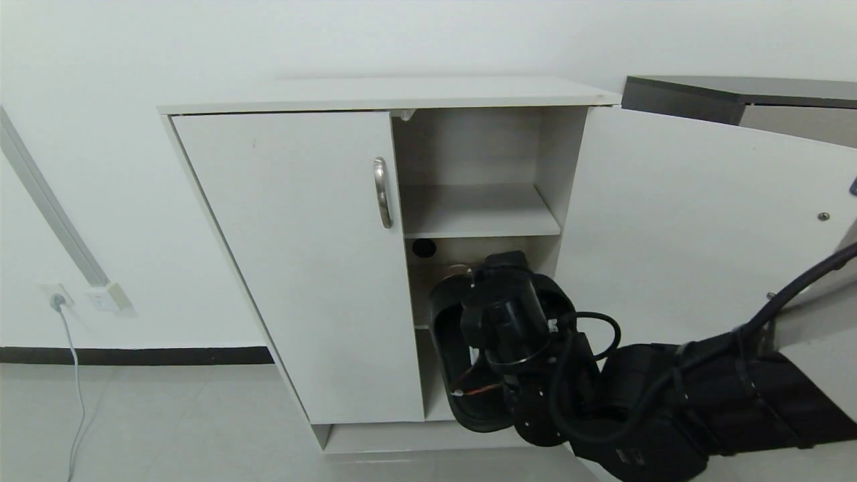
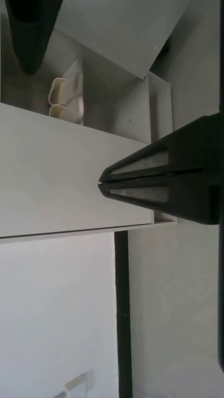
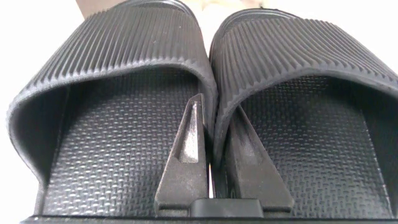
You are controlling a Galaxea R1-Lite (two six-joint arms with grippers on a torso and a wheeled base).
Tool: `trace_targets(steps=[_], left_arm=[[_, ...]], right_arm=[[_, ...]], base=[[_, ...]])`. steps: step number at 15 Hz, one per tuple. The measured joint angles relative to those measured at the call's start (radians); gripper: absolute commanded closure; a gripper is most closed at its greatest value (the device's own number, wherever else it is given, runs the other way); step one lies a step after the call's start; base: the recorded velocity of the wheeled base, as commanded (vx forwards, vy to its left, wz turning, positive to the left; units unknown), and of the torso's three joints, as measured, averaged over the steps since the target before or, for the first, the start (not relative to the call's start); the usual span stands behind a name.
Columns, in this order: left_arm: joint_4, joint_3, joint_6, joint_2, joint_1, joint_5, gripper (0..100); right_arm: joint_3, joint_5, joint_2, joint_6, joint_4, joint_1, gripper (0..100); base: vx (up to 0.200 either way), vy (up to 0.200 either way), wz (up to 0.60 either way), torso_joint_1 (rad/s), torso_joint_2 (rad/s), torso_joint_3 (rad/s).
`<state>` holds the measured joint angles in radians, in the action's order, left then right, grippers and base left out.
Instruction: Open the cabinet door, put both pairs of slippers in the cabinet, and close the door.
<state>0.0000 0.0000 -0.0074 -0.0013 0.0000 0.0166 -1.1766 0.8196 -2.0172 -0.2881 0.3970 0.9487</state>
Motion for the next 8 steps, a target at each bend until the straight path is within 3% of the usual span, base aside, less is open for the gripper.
trace_targets(steps=[4, 8], left_arm=[[0.0, 0.0, -0.001, 0.0, 0.0, 0.0, 100], [0.0, 0.0, 0.0, 0.0, 0.0, 0.001, 100]], right_arm=[[-0.284, 0.055, -0.037, -0.02, -0.202, -0.02, 100], [-0.387, 0.06, -0.049, -0.014, -0.262, -0.032, 100]], base=[[0.0, 0.0, 0.0, 0.0, 0.0, 0.0], [0.0, 0.0, 0.0, 0.0, 0.0, 0.0]])
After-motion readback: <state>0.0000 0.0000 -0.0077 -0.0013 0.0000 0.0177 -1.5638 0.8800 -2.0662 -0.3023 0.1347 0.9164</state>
